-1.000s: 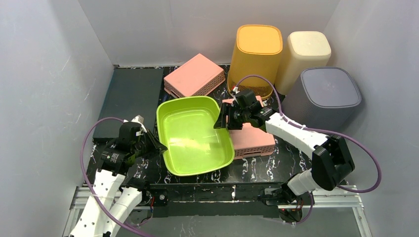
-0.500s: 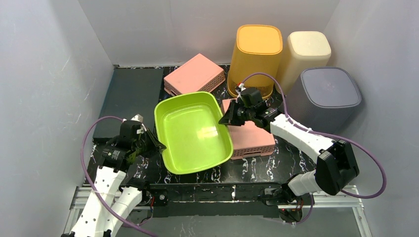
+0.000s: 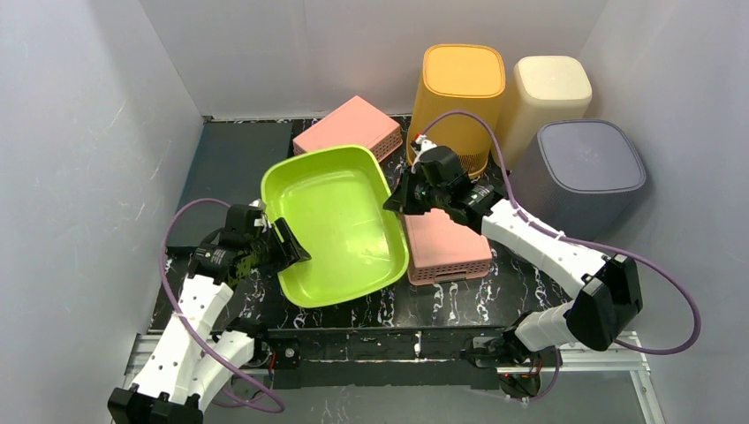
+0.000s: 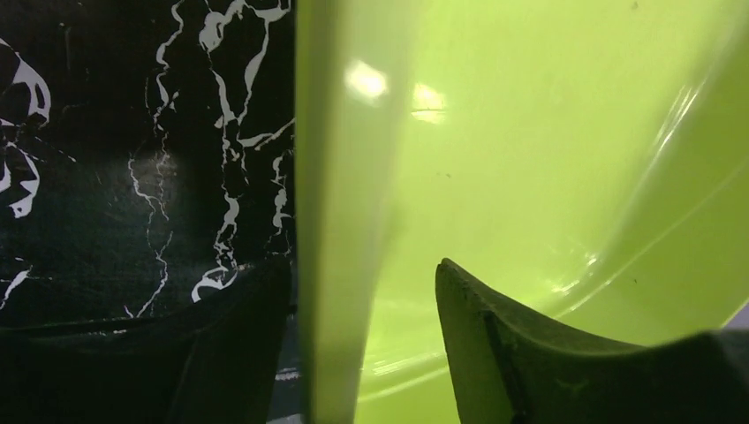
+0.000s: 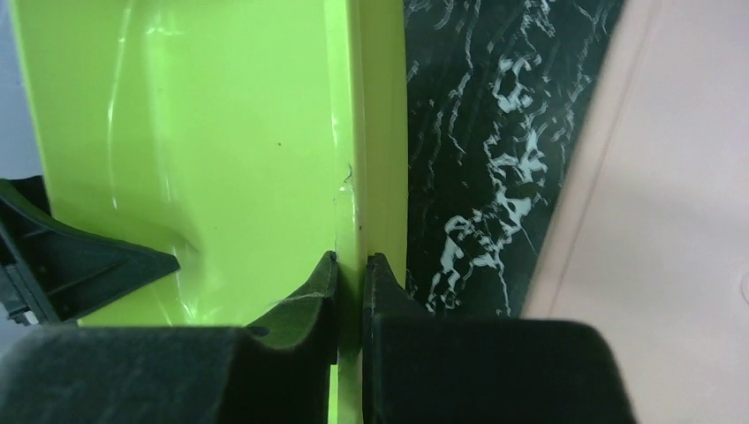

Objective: Turn the large container upside down

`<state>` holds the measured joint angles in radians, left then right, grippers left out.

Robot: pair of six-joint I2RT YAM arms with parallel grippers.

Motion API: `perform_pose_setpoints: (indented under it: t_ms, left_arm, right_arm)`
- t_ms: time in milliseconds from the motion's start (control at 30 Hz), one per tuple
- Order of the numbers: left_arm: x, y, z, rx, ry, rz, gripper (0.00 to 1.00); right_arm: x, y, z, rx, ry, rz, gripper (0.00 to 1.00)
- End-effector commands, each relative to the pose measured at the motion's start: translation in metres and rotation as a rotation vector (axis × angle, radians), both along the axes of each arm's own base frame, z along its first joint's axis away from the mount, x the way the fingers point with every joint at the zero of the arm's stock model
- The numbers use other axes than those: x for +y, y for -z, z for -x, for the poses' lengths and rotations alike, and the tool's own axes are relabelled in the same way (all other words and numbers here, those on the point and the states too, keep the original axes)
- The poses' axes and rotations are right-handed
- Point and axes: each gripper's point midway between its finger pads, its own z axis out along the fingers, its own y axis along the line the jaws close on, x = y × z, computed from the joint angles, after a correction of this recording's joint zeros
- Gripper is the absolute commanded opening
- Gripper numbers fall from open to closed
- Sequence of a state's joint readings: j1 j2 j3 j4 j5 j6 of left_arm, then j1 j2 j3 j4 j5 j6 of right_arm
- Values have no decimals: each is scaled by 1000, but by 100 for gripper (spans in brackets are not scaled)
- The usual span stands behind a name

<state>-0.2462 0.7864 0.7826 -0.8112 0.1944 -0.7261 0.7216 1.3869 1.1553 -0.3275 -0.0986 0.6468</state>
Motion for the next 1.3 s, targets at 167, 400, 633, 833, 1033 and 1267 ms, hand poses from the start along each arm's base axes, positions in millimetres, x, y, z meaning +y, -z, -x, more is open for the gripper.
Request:
perform_pose_setpoints:
  t_ms: [167,400,633,833,1033,1267]
  left_arm:
    - [20,-32,3,-27,-33,-108,67]
    - [18,-56,3,-77,-12,-89,68]
    - [35,-80,4,-115,-101,-141,68]
    - [50,-99,-2,-90,-195,-188,71]
    - [7,-152,-27,-227,-115,92,73]
    - [-43,-219,-63,-418,-47,474,72]
  right_arm:
    - [7,-83,-30,-359,117,190,1]
    - [1,-94,-35,-536,218,449,1]
    - [14,-139,-26,-782,262,540,1]
    - [22,-175,-18,-999,286,598,1]
    - [31,-170,-12,-1056,274,735,1]
    - [38,-147,-3,-1023,221,683,1]
